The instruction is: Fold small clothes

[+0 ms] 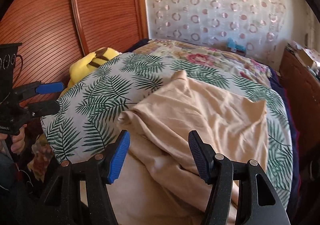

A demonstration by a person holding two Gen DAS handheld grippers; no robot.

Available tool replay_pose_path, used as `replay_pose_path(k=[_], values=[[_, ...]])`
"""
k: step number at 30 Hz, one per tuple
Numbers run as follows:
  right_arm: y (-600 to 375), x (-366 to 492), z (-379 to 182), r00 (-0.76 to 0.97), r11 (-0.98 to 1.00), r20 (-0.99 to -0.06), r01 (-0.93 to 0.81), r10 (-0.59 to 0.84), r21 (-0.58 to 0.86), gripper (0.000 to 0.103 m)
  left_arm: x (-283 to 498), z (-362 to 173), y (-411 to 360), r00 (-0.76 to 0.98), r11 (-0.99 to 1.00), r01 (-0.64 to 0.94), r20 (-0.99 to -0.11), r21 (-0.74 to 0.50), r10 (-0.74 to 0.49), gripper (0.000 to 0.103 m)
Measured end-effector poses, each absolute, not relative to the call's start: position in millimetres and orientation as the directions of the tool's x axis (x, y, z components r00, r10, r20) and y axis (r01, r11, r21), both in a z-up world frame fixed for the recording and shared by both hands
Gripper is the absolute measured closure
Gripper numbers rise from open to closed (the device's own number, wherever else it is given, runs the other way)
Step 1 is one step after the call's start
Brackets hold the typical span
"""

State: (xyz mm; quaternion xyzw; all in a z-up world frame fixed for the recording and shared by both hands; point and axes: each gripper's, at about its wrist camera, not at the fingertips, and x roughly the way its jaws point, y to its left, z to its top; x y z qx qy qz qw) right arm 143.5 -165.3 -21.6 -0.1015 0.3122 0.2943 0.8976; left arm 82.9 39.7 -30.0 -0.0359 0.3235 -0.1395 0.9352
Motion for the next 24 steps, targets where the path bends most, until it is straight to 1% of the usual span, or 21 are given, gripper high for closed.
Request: replay_pose_path(k=[8,14,19,22,24], values=[[-121,169,-39,0.572,0.761,-0.671,-0.648,0.472,-0.017,0.04,83,-37,61,0.757,0.965,0.197,-0.598,-0.174,-0.262,0.027],[-95,185,-51,0.541,0.733,-0.709,-0.678,0.453,-0.049,0.04,86,-44,62,0.749,0.966,0.192,-0.609,-0.175,-0.26,0.027],[-72,202,-66,0.51,0.713,-0.771,-0.694,0.382,-0.106,0.04,86,-47,61,0.745,0.964,0.198,-0.612,-0.176,-0.265,0.027],[-60,208,-74,0.527,0.698,-0.783,-0.695,0.33,-0.174,0.04,86,-50,61,0.743,0.964,0.199,-0.614,-0.177,-0.266,0.027],[-57,211,-76,0.522,0.7,-0.787,-0.695,0.33,-0.168,0.04,86,-52,62,0.741,0.963,0.198,-0.615,-0.181,-0.268,0.027]])
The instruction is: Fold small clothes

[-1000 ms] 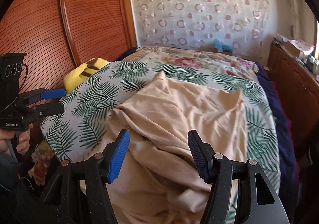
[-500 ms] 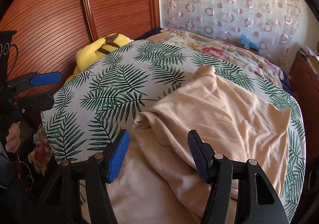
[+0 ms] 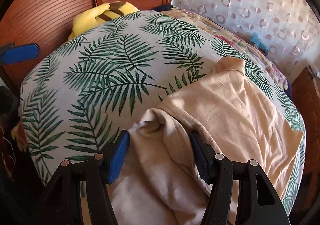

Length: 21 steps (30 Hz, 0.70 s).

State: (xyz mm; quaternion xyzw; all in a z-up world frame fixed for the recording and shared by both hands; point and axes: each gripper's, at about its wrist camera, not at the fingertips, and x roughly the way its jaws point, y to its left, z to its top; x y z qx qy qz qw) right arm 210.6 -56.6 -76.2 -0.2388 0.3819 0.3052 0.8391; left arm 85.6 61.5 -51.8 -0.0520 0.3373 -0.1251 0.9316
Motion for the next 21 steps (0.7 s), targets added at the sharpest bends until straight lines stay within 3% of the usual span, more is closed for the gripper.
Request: replay_pose_path(k=[2,5,7,15,19,21], values=[[-56,214,-75,0.519,0.706,-0.783,-0.692,0.343,-0.15,0.041,86,-54,61,0.738,0.963,0.197,-0.619,-0.183,-0.269,0.027],[-64,217,-72,0.515,0.716,-0.782,-0.685,0.351,-0.13,0.063,86,-57,60,0.732,0.962,0.2,-0.625,-0.184,-0.272,0.027],[-66,217,-72,0.525,0.717,-0.782,-0.681,0.336,-0.149,0.095,87,-58,59,0.728,0.962,0.201,-0.629,-0.185,-0.273,0.027],[-103,208,-25,0.594,0.747,-0.708,-0.649,0.383,-0.14,0.097,89,-64,53,0.719,0.959,0.208,-0.634,-0.192,-0.283,0.027],[-143,214,3,0.601,0.781,-0.66,-0.624,0.451,-0.035,0.097,95,-69,46,0.706,0.954,0.218,-0.641,-0.208,-0.301,0.027],[-157,215,9,0.639,0.799,-0.643,-0.598,0.423,-0.069,0.097,101,-73,41,0.699,0.954,0.225,-0.649,-0.2,-0.301,0.027]])
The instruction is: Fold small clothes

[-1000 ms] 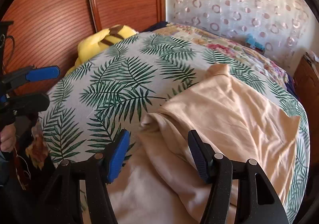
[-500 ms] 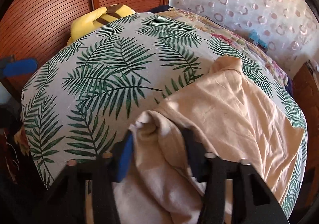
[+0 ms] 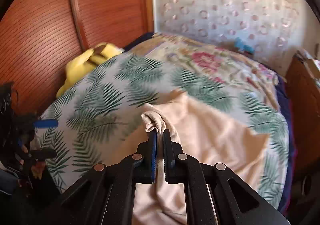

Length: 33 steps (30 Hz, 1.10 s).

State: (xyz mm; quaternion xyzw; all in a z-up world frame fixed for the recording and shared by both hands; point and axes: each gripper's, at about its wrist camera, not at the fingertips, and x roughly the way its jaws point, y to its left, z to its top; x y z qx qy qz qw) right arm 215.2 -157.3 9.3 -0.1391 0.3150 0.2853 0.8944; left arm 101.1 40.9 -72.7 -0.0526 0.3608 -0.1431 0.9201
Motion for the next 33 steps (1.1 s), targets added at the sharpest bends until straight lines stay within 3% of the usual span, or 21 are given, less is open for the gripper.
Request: replay_pose_path(k=[10,17,20,22,23,29,33], values=[[-224,259,3,0.743,0.891,-0.605,-0.438,0.286,-0.117,0.098,142,-79,15,0.673,0.952,0.233,-0.674,-0.197,-0.305,0.027],[-262,306,-38,0.712,0.941,-0.669,-0.333,0.213,-0.055,0.097,176,-82,-4,0.651,0.955,0.249,-0.701,-0.165,-0.29,0.027],[-268,308,-41,0.733,0.957,-0.652,-0.288,0.194,-0.04,0.085,188,-86,-11,0.638,0.954,0.254,-0.714,-0.157,-0.287,0.027],[-271,312,-36,0.742,0.96,-0.637,-0.281,0.212,-0.008,0.065,196,-88,-14,0.631,0.954,0.259,-0.72,-0.154,-0.287,0.027],[-273,311,-36,0.744,0.96,-0.63,-0.279,0.225,0.013,0.063,201,-89,-16,0.627,0.953,0.262,-0.725,-0.149,-0.286,0.027],[-260,318,-49,0.66,0.917,-0.667,-0.389,0.347,0.093,0.062,237,-89,-24,0.616,0.95,0.281,-0.734,-0.136,-0.287,0.027],[-254,327,-58,0.643,0.917,-0.688,-0.389,0.336,0.085,0.062,269,-83,-30,0.626,0.95,0.296,-0.731,-0.101,-0.273,0.027]])
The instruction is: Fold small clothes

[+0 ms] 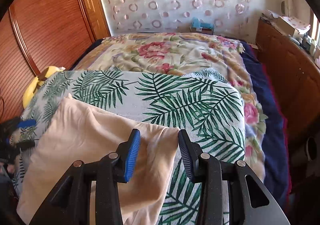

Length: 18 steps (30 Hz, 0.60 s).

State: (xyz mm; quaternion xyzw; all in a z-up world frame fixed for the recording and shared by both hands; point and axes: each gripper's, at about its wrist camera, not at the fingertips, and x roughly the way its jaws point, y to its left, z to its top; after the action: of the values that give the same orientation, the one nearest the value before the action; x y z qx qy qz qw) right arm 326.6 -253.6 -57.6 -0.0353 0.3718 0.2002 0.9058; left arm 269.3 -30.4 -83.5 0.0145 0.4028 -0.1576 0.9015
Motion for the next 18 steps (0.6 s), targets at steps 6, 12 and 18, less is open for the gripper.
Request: replay_pose_path(k=[6,12,18], values=[[-263,342,-56,0.646,0.921,-0.677,-0.368,0.354,0.13,0.065,320,-80,-40,0.618,0.938,0.334,-0.73,-0.094,-0.293,0.034],[-278,348,-56,0.617,0.917,-0.693,-0.357,0.373,0.176,0.065,343,-96,-38,0.555,0.935,0.327,-0.773,-0.138,-0.308,0.07],[-280,343,-47,0.616,0.895,-0.669,-0.406,0.415,0.182,0.1,343,-101,-34,0.576,0.938,0.318,-0.759,-0.135,-0.304,0.096]])
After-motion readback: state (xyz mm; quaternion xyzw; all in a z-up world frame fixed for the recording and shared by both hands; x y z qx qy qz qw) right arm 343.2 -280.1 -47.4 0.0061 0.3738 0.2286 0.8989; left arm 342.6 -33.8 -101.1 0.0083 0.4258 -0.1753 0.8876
